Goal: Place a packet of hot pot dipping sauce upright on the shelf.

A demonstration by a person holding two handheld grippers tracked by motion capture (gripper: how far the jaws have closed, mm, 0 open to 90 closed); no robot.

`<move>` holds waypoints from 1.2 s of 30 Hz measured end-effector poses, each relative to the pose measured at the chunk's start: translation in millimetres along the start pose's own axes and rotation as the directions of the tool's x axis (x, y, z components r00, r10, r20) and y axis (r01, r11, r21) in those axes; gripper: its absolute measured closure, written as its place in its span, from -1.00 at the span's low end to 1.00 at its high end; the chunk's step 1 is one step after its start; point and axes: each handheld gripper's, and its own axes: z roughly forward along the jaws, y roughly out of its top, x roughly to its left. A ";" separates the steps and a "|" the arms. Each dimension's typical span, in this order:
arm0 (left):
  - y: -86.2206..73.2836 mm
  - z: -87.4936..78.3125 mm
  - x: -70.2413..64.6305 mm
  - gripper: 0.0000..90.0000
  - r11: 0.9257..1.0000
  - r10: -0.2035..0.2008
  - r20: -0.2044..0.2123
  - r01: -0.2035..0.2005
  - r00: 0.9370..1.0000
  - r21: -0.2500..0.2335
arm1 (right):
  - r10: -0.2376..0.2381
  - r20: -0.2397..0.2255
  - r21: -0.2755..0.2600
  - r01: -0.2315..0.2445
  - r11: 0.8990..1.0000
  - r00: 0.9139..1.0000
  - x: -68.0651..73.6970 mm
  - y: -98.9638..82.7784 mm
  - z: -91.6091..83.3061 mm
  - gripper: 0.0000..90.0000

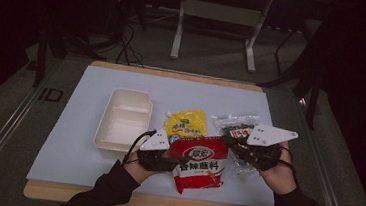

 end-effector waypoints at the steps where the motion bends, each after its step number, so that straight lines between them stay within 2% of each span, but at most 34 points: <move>1: 1.7 0.4 -1.2 0.50 1.000 0.011 -0.010 -0.011 1.000 0.000 | -0.002 0.007 -0.004 0.002 1.000 1.000 0.4 0.1 -0.9 0.99; 2: 1.7 0.4 -1.2 0.60 1.000 0.011 -0.010 -0.011 1.000 0.000 | -0.002 0.007 -0.004 0.002 1.000 1.000 0.4 0.1 -0.9 0.99; 3: 3.8 0.4 -1.8 0.60 1.000 -0.003 0.014 0.003 1.000 0.001 | 0.000 0.004 -0.004 0.000 1.000 1.000 0.5 0.2 -1.8 0.99; 4: 4.4 0.2 -2.8 0.88 1.000 -0.003 0.017 0.003 1.000 0.004 | 0.003 0.006 -0.008 -0.003 1.000 1.000 1.1 0.2 -4.2 0.99; 5: 5.1 -0.6 -3.6 1.00 1.000 -0.008 0.032 0.008 0.999 0.005 | 0.004 0.000 -0.006 -0.004 1.000 1.000 1.5 0.2 -5.3 0.99; 7: 7.9 -1.9 -8.1 1.00 1.000 0.006 0.030 -0.007 1.000 0.010 | -0.003 0.005 -0.008 0.003 1.000 1.000 3.1 0.5 -8.2 0.99; 9: 12.5 -4.0 -12.6 1.00 1.000 0.022 0.046 -0.022 0.999 0.012 | 0.000 0.009 -0.015 0.000 1.000 1.000 4.5 1.2 -11.7 0.99; 13: 25.7 -11.5 -20.2 1.00 0.997 0.069 0.052 -0.070 0.996 0.020 | 0.011 -0.002 -0.045 -0.012 0.999 1.000 4.6 3.1 -20.7 0.99; 14: 29.6 -13.8 -21.6 1.00 0.995 0.093 0.044 -0.095 0.995 0.024 | 0.014 -0.004 -0.054 -0.014 0.998 1.000 4.4 4.1 -22.8 0.99; 17: 37.9 -20.2 -19.5 1.00 0.992 0.123 0.029 -0.124 0.992 0.029 | 0.009 -0.009 -0.075 -0.010 0.997 1.000 4.6 7.9 -27.5 0.98; 18: 40.1 -22.6 -17.0 1.00 0.992 0.118 0.034 -0.120 0.992 0.032 | 0.009 -0.020 -0.083 -0.011 0.997 1.000 4.5 9.2 -28.8 0.97; 19: 41.9 -25.2 -14.6 1.00 0.991 0.128 0.045 -0.130 0.991 0.029 | 0.012 -0.032 -0.091 -0.015 0.996 0.999 4.3 10.3 -29.9 0.91; 20: 43.3 -27.8 -12.9 1.00 0.988 0.150 0.037 -0.151 0.988 0.025 | 0.019 -0.049 -0.102 -0.024 0.994 0.999 4.1 11.3 -30.7 0.82; 21: 44.7 -30.3 -10.8 1.00 0.987 0.155 0.031 -0.156 0.987 0.024 | 0.026 -0.059 -0.112 -0.032 0.993 0.998 4.2 12.0 -31.7 0.68; 23: 47.3 -35.0 -5.4 1.00 0.986 0.162 0.038 -0.163 0.986 0.021 | 0.032 -0.047 -0.127 -0.037 0.991 0.998 3.9 12.0 -32.9 0.48; 24: 48.1 -36.7 -3.3 1.00 0.987 0.161 0.031 -0.162 0.986 0.022 | 0.035 -0.044 -0.130 -0.040 0.991 0.998 3.1 11.5 -33.2 0.34; 26: 49.2 -38.7 -0.2 1.00 0.987 0.159 0.037 -0.160 0.987 0.031 | 0.045 -0.020 -0.143 -0.048 0.989 0.999 1.3 8.3 -32.6 0.24; 28: 48.7 -40.7 2.5 1.00 0.986 0.164 0.029 -0.165 0.986 0.029 | 0.058 -0.018 -0.145 -0.060 0.988 0.998 -0.6 3.9 -30.0 0.07; 29: 48.3 -42.2 5.0 1.00 0.987 0.157 0.035 -0.158 0.987 0.025 | 0.069 -0.013 -0.143 -0.070 0.987 0.998 -1.7 0.3 -27.2 -0.04; 30: 47.8 -44.1 7.6 1.00 0.988 0.150 0.024 -0.151 0.988 0.019 | 0.083 -0.011 -0.143 -0.084 0.986 0.996 -2.6 -3.1 -25.5 -0.10; 33: 47.7 -50.4 15.9 1.00 0.990 0.137 0.026 -0.138 0.990 0.016 | 0.122 -0.021 -0.154 -0.124 0.980 0.992 -5.5 -13.0 -21.8 -0.36; 36: 50.4 -56.9 24.1 1.00 0.990 0.139 0.030 -0.140 0.990 0.022 | 0.164 -0.065 -0.151 -0.172 0.973 0.984 -7.7 -24.0 -16.3 -0.53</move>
